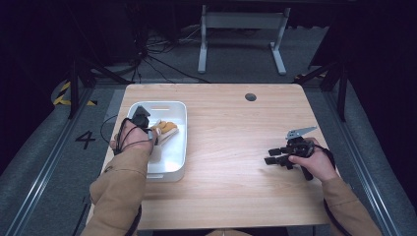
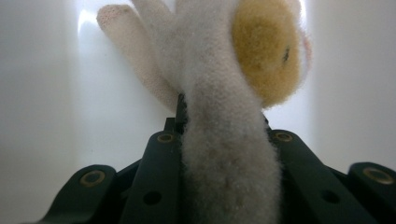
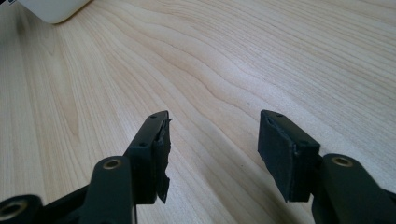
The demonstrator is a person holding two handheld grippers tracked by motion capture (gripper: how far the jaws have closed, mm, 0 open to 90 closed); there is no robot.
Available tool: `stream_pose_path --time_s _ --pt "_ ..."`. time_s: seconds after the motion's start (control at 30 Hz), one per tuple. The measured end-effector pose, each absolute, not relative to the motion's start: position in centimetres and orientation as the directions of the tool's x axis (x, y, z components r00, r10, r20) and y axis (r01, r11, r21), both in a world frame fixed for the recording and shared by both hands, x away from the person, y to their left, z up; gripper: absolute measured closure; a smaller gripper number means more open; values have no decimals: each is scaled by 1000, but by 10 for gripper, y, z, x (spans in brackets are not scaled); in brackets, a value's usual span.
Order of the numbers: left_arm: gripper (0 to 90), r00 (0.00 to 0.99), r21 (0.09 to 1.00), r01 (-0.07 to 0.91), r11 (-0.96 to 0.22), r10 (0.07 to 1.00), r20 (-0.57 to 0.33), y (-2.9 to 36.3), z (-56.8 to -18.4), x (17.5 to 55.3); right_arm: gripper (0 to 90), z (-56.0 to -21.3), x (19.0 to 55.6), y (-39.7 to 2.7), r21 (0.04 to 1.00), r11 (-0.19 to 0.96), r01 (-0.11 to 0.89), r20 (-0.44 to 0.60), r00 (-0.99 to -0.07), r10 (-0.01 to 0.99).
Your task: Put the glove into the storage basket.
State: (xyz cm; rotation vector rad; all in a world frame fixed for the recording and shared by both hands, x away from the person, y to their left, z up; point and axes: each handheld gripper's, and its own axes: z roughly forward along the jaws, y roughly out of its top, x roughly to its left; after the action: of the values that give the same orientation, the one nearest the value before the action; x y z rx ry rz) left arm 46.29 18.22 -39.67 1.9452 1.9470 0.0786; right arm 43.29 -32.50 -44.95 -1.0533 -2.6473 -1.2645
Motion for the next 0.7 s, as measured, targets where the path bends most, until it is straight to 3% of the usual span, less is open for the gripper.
stream_pose_path --time_s 0.5,0.63,0.7 --pt "748 36 272 962 31 971 -238 176 -406 467 440 -450 431 -329 679 440 588 293 -766 572" --pt "729 36 255 967 28 969 -245 174 -409 468 440 -451 430 -329 676 439 591 294 -764 575" --pt "674 29 261 964 41 966 -259 173 -409 468 438 -451 430 -329 674 440 594 295 -762 577"
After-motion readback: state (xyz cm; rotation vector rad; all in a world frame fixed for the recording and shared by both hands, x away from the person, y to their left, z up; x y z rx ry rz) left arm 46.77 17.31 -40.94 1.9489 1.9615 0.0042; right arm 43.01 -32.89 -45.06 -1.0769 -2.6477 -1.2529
